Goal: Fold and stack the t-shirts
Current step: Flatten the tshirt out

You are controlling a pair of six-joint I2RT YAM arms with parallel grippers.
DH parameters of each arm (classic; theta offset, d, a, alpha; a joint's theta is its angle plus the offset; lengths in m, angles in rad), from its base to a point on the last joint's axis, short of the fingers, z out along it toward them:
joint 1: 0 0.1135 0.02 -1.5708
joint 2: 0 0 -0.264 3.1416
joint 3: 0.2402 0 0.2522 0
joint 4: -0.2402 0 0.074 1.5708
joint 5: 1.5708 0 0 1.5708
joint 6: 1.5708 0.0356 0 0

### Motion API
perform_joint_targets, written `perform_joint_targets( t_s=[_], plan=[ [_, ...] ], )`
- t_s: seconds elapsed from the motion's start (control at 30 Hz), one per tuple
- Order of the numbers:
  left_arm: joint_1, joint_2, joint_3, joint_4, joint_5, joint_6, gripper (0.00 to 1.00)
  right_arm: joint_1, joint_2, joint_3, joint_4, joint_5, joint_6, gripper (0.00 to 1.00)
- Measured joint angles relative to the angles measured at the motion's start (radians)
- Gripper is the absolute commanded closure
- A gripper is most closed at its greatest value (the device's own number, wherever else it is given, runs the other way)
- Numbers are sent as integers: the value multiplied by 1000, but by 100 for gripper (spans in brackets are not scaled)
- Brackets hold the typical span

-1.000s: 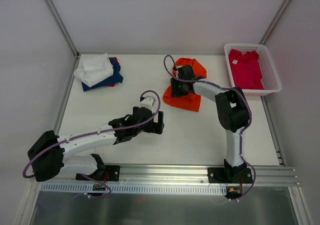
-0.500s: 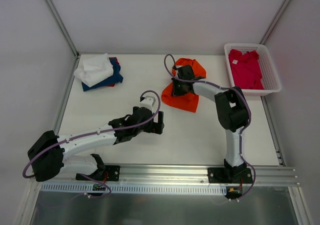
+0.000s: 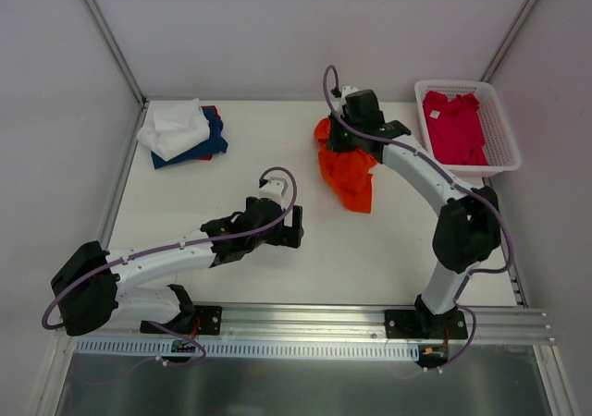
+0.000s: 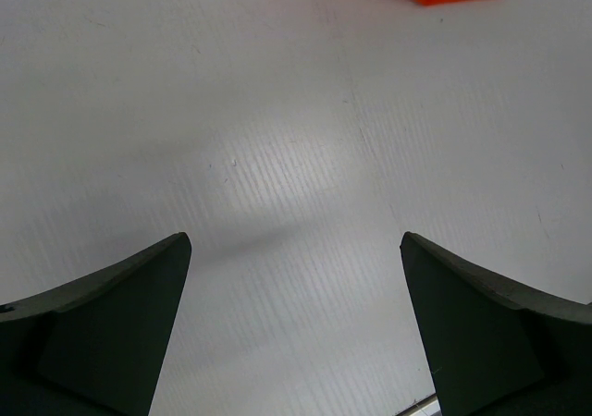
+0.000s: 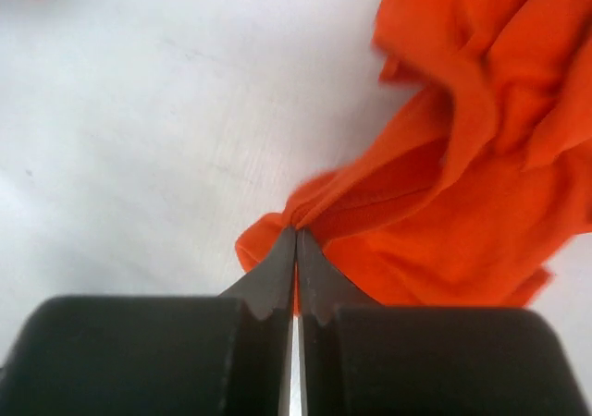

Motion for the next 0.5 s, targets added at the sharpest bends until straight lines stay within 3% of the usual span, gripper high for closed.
perform_joint_targets(
  t_s=[0.27, 0.5],
  plan=[
    [0, 0, 0, 0, 0, -1, 1, 14, -255, 179, -128, 58, -76, 100],
    [0, 2, 0, 5, -1, -3, 1, 41, -502, 222, -200, 86, -145, 100]
  ],
)
